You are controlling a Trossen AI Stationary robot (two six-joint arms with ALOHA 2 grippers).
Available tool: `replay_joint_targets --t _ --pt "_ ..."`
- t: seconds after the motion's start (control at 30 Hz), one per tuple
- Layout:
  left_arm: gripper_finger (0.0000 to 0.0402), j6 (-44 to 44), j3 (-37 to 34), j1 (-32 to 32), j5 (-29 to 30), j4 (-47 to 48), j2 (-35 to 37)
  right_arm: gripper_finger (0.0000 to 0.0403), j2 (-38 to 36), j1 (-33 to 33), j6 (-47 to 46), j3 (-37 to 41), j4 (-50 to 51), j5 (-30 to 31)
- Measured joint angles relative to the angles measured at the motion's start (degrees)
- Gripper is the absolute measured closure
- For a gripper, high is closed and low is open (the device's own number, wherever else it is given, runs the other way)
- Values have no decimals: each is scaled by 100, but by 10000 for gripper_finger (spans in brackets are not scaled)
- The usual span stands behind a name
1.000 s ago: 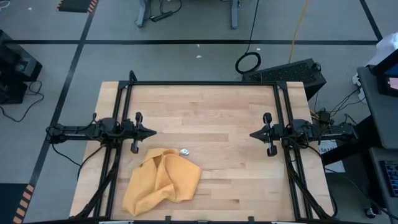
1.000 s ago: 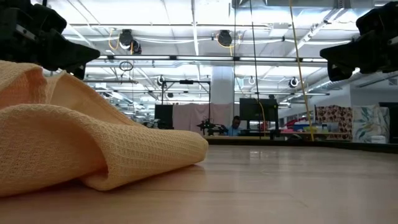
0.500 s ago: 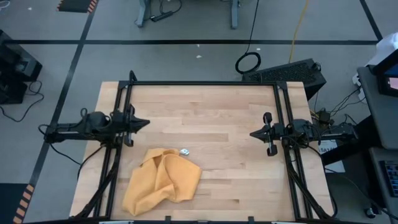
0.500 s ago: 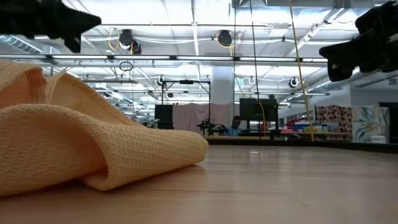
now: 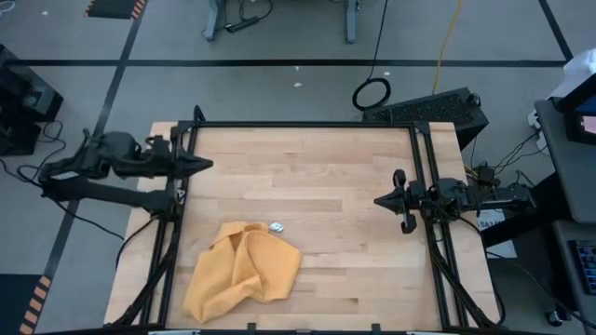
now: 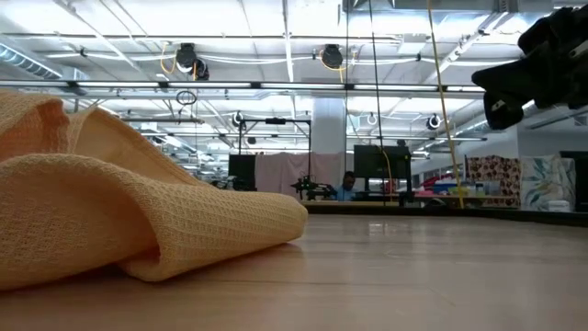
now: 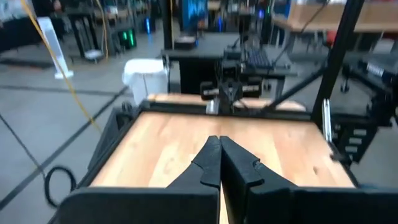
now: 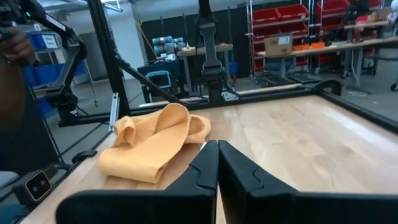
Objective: Roll towel
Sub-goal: Fold the yellow towel
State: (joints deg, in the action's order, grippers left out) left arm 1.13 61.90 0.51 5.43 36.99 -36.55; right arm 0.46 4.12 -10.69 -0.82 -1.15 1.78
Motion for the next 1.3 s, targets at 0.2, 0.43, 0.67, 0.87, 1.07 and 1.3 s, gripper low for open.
replay_joint_targets --t 0.2,0.43,0.67,0.87,1.07,1.3 --pt "400 346 318 0 214 1269 -857 403 1 0 -89 -2 2 -17" --pt "364 1363 -426 21 196 1820 -1465 403 3 0 -219 0 -22 15" --pt "246 2287 -1257 417 -174 1738 -1989 403 3 0 -515 0 -11 13" --pt "174 2863 -1627 1238 -238 1329 -2532 403 31 0 -515 -1 -9 15" --pt "164 3163 -1665 1925 221 897 -3213 403 175 0 -431 0 -26 133" --pt "164 3163 -1665 2374 648 888 -4095 403 380 0 -366 -2 -33 136"
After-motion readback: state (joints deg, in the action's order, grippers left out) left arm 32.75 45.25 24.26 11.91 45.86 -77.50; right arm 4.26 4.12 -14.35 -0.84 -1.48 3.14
